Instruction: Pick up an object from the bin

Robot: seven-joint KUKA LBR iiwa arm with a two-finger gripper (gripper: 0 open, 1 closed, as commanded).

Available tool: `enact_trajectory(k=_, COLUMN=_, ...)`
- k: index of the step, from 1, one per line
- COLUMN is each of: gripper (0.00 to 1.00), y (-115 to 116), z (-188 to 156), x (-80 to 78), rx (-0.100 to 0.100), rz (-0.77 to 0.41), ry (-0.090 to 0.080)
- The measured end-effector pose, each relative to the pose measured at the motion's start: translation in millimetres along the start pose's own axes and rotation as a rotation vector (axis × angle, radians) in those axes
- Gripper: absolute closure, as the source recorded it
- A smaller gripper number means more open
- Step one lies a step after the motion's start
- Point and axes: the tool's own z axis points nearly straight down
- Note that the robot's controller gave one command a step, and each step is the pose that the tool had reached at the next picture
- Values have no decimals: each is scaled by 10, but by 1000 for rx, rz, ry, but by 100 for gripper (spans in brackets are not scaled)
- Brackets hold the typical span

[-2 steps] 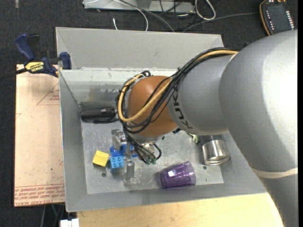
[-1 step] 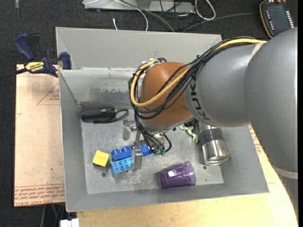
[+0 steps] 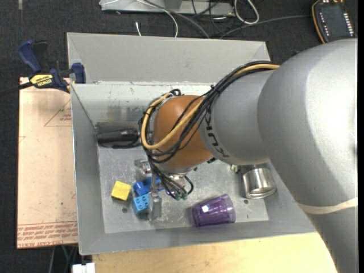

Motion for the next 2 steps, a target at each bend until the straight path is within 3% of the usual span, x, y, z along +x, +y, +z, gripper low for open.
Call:
enact_trajectory(k=1, gripper=0, y=-224, z=-18, x=77, rx=-1, rz=66, ry=-22)
enact_trajectory(k=2, gripper=100, y=-24, z=-3, x=8, rx=-3, rz=12, ry=-6)
